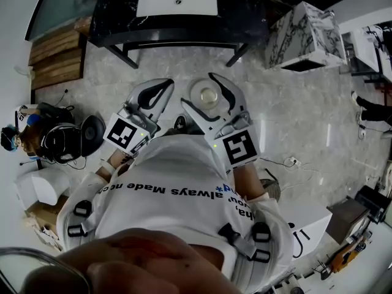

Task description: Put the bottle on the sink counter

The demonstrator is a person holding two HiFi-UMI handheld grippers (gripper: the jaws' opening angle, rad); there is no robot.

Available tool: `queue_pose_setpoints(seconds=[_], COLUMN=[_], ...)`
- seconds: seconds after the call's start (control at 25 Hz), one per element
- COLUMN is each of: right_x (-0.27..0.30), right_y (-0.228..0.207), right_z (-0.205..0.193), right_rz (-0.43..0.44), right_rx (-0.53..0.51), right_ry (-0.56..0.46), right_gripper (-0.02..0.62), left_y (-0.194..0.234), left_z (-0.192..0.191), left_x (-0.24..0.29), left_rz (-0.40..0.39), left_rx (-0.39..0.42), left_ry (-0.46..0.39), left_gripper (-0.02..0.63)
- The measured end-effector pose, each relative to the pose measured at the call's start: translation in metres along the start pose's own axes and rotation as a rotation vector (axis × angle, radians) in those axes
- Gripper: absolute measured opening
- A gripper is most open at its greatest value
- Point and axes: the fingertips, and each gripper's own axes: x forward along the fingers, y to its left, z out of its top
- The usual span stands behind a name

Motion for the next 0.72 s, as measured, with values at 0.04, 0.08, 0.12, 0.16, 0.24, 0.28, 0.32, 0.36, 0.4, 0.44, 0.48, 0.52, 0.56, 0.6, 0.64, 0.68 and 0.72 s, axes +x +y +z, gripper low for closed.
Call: queue_pose_setpoints(seconds=[0.04,0.08,0.12,0.16,0.24,0.28,0.32,0.36,0.4,0.44,0.48,0.52,0.56,0.6,0.64,0.68,0.72], right_x=[0.003,0.005,0.006,0.006,0.007,0.008,0.009,0.009,0.010,0.011,0.013,0.014,0.016,0.017,0.019,0.021,0.023], right_y=[0.002,0.004,0.005,0.006,0.004,0.003,0.000,-0.002,-0.005,-0.009,-0.013,-0.018,-0.023,-0.029,-0.035,-0.042,-0.049], right_z=[0.000,0.000,0.001,0.001,0.001,0.000,-0.001,-0.002,-0.003,-0.003,-0.004,-0.004,-0.004,-0.004,-0.004,-0.005,-0.006], right_rz=[0.000,0.000,0.001,0.001,0.001,0.000,0.000,-0.001,-0.003,-0.004,-0.005,-0.005,-0.006,-0.006,-0.006,-0.006,-0.007], right_rx=[-0.001,-0.001,-0.001,0.003,0.015,0.019,0.021,0.023,0.023,0.023,0.022,0.022,0.020,0.018,0.016,0.012,0.008], right_ry=[0.001,0.000,-0.002,-0.003,-0.005,-0.006,-0.006,-0.006,-0.006,-0.006,-0.006,-0.007,-0.009,-0.011,-0.010,-0.008,-0.004], right_gripper=[0.331,0.331,0.331,0.331,0.331,0.331,0.331,0.331,0.331,0.331,0.331,0.331,0.331,0.331,0.331,0.331,0.331], left_y=[0.003,0.005,0.006,0.007,0.009,0.009,0.010,0.011,0.012,0.013,0.015,0.017,0.020,0.023,0.025,0.028,0.031], left_z=[-0.001,-0.002,-0.003,-0.004,-0.006,-0.007,-0.008,-0.008,-0.008,-0.007,-0.007,-0.006,-0.006,-0.005,-0.005,-0.004,-0.004], left_x=[-0.003,-0.005,-0.007,-0.007,-0.005,-0.003,0.000,0.003,0.006,0.009,0.013,0.017,0.022,0.028,0.034,0.041,0.048], left_rz=[0.002,0.004,0.006,0.006,0.003,0.000,-0.003,-0.005,-0.008,-0.009,-0.008,-0.008,-0.008,-0.009,-0.011,-0.013,-0.016], left_rx=[-0.001,-0.005,-0.010,-0.016,-0.022,-0.022,-0.023,-0.023,-0.022,-0.022,-0.021,-0.020,-0.019,-0.018,-0.017,-0.017,-0.017], left_ry=[0.000,0.001,0.002,0.004,0.008,0.010,0.012,0.013,0.013,0.012,0.012,0.012,0.012,0.013,0.014,0.014,0.014], left_gripper=[0.003,0.003,0.003,0.003,0.003,0.003,0.003,0.003,0.003,0.003,0.003,0.003,0.003,0.003,0.003,0.003,0.003])
